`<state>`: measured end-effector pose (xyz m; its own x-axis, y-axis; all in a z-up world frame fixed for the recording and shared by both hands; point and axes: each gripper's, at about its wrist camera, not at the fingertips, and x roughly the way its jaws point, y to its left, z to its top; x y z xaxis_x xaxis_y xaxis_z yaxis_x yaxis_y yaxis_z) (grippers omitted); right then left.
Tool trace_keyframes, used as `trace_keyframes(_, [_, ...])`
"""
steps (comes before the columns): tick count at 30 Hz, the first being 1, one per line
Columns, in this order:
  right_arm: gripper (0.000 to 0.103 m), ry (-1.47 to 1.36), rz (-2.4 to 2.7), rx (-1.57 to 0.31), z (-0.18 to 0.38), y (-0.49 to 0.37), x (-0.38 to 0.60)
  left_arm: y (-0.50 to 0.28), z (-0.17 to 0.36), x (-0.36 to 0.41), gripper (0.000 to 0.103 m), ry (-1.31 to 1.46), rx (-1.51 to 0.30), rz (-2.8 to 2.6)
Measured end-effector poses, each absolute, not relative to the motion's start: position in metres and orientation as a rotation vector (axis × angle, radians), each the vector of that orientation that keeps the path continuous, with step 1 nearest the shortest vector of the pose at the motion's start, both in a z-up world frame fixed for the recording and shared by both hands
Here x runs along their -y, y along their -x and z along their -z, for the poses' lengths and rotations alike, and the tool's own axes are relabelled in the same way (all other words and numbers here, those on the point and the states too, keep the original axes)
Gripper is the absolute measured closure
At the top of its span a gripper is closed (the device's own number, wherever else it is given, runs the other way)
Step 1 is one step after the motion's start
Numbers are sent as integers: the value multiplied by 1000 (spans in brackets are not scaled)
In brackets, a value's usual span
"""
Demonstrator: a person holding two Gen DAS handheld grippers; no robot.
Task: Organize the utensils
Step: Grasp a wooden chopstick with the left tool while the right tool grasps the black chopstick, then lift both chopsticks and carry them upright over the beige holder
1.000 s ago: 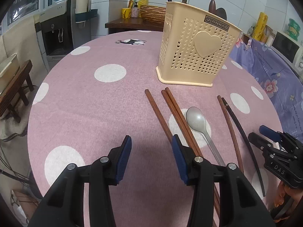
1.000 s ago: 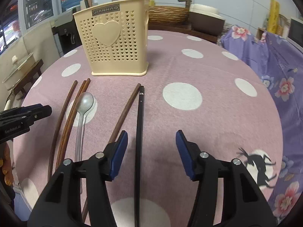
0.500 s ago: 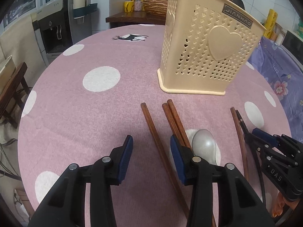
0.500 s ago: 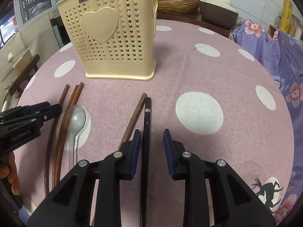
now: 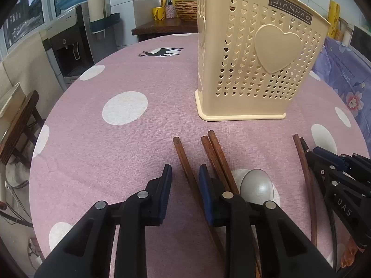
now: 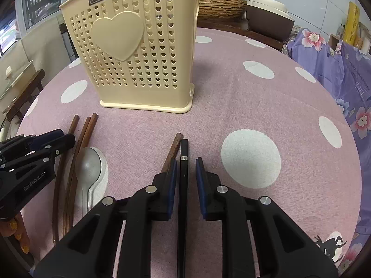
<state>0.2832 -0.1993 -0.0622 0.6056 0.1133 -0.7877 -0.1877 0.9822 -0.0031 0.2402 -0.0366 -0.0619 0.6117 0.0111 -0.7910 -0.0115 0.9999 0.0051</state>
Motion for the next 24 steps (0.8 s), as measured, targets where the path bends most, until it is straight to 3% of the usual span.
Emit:
trace_keyframes(4, [88,85,-172,-900,62,-284,200,-236,61,37,86,21,-910,-25])
trace_keyframes(6, [94,82,-171,-900,63,-285,200,-236,61,37,91,29,-912,-24])
trace_keyframes(24, [95,-18,-191,-865,54,-285,214,-246,59,36,95,46,-905,10])
